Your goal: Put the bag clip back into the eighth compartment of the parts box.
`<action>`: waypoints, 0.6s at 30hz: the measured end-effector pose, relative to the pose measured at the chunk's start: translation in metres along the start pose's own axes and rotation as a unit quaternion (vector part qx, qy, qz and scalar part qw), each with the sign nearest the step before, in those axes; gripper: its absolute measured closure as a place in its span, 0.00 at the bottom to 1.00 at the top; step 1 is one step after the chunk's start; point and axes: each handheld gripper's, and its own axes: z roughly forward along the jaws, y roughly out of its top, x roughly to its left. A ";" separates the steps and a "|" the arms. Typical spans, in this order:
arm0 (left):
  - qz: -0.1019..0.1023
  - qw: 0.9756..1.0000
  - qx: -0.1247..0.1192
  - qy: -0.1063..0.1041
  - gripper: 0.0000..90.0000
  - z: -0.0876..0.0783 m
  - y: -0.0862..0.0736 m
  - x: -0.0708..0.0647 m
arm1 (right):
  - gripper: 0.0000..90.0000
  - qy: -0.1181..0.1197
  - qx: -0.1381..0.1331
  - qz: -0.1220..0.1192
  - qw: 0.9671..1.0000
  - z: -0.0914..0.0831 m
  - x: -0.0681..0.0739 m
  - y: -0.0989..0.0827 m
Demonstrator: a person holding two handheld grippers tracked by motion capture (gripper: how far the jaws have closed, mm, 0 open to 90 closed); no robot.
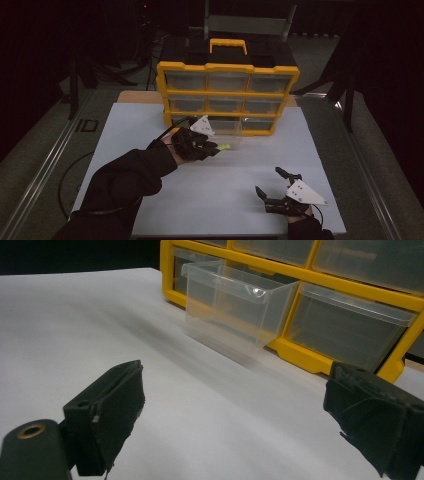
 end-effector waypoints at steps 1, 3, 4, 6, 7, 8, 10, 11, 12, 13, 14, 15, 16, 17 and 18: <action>-0.001 1.000 -0.001 -0.002 0.87 -0.001 0.003 0.001 | 0.10 0.000 -0.001 0.001 1.000 0.000 0.000 0.000; -0.001 1.000 -0.005 0.000 0.87 -0.003 0.008 0.004 | 0.10 0.000 -0.001 0.003 1.000 0.000 0.000 0.000; 0.004 1.000 -0.005 0.000 0.87 -0.004 0.011 0.006 | 0.10 0.000 -0.001 0.005 1.000 0.000 0.000 0.000; 0.004 1.000 -0.009 0.002 0.87 -0.005 0.017 0.008 | 0.10 0.001 -0.001 0.005 1.000 0.000 0.000 0.000; 0.008 1.000 -0.010 0.002 0.87 -0.006 0.019 0.010 | 0.10 0.001 -0.002 0.004 1.000 0.000 0.000 0.000; 0.007 1.000 -0.016 -0.001 0.87 -0.007 0.022 0.011 | 0.10 0.001 -0.002 0.004 1.000 0.000 0.000 0.000; 0.004 1.000 -0.017 0.003 0.87 -0.007 0.027 0.015 | 0.10 0.001 -0.002 0.003 1.000 0.000 0.000 0.000; 0.001 1.000 -0.020 -0.001 0.87 -0.007 0.029 0.017 | 0.10 0.001 -0.002 0.004 1.000 0.000 0.000 0.000; 0.002 1.000 -0.020 0.001 0.87 -0.007 0.031 0.018 | 0.10 0.001 -0.002 0.004 1.000 0.000 0.000 0.000; 0.001 1.000 -0.021 0.005 0.87 -0.007 0.033 0.019 | 0.10 0.001 -0.002 0.005 1.000 0.000 0.000 0.000; 0.001 1.000 -0.021 0.005 0.87 -0.007 0.033 0.019 | 0.10 0.001 -0.002 0.005 1.000 0.000 0.000 0.000; 0.001 1.000 -0.026 0.002 0.87 -0.006 0.036 0.022 | 0.10 0.001 -0.003 0.004 1.000 0.000 0.000 0.000; 0.000 1.000 -0.028 0.005 0.87 -0.006 0.037 0.022 | 0.10 0.002 -0.003 0.004 1.000 0.000 0.000 0.000; 0.001 1.000 -0.029 0.007 0.87 -0.005 0.038 0.023 | 0.10 0.002 -0.003 0.004 1.000 0.000 0.000 0.000; -0.001 1.000 -0.030 0.004 0.87 -0.005 0.039 0.025 | 0.10 0.001 -0.002 0.005 1.000 0.000 0.000 0.000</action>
